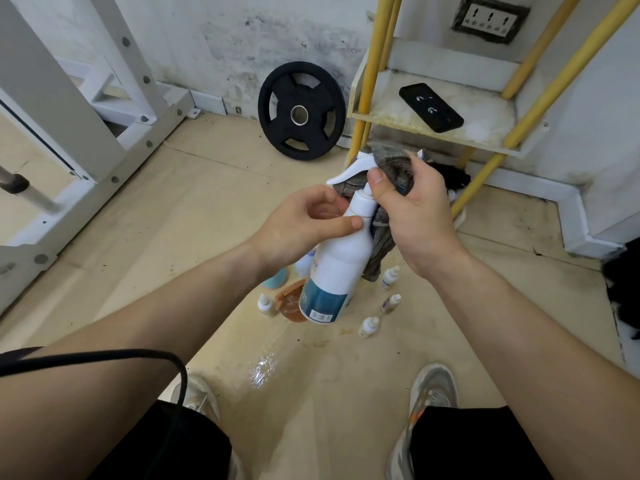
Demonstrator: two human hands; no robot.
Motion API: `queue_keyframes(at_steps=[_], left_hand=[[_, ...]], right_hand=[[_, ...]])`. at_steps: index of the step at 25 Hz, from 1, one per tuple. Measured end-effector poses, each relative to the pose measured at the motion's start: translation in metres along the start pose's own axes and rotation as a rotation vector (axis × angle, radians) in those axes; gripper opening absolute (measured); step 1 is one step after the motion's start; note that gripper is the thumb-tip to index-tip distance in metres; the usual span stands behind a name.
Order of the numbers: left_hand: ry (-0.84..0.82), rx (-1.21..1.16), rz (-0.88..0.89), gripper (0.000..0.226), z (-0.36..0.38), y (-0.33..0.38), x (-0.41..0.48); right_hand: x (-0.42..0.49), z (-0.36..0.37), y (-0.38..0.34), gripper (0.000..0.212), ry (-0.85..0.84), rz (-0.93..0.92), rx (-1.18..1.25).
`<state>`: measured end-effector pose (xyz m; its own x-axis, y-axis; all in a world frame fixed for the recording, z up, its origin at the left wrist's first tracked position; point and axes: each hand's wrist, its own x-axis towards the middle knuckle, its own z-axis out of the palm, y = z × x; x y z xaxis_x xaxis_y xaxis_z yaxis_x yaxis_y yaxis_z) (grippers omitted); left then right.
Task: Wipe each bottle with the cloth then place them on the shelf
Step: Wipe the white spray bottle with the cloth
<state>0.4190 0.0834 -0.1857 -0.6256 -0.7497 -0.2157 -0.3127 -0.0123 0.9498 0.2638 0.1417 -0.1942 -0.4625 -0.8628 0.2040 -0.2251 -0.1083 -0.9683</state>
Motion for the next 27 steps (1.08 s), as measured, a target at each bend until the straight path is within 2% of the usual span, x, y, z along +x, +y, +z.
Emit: queue_keyframes(at_steps=[3,6,8,11,15,17,19,21,22,24,27], left_hand=[[0.004,0.017,0.035,0.025,0.001,-0.004,0.003],[0.094,0.188,0.046,0.046,0.007,-0.010,0.009],[0.151,0.234,0.043,0.042,0.010,-0.013,0.011],[0.163,0.132,0.038,0.033,0.004,-0.014,0.011],[0.166,0.124,0.063,0.034,-0.004,-0.013,0.012],[0.175,0.176,0.093,0.036,0.002,-0.015,0.011],[0.225,0.210,0.104,0.035,0.008,-0.020,0.012],[0.255,0.271,0.123,0.032,0.010,-0.024,0.012],[0.261,0.302,0.129,0.031,0.009,-0.025,0.011],[0.252,0.322,0.127,0.033,0.006,-0.027,0.010],[0.239,0.288,0.107,0.036,0.003,-0.027,0.009]], right_hand=[[0.002,-0.002,0.004,0.014,0.007,0.092,0.218],[0.000,0.004,0.007,0.025,0.009,0.172,0.320],[-0.002,0.008,0.007,0.028,-0.008,0.194,0.330],[0.000,0.009,0.002,0.025,0.035,0.271,0.450],[0.008,-0.001,-0.003,0.048,0.133,0.386,0.713],[0.007,0.001,-0.007,0.053,0.126,0.357,0.649],[0.003,0.005,-0.008,0.044,0.104,0.234,0.315],[-0.002,0.005,-0.003,0.038,-0.037,0.027,-0.102],[-0.003,0.003,0.000,0.036,-0.098,-0.049,-0.237],[-0.001,-0.003,0.004,0.029,-0.147,-0.083,-0.289],[0.002,-0.012,0.004,0.020,-0.159,-0.014,-0.101]])
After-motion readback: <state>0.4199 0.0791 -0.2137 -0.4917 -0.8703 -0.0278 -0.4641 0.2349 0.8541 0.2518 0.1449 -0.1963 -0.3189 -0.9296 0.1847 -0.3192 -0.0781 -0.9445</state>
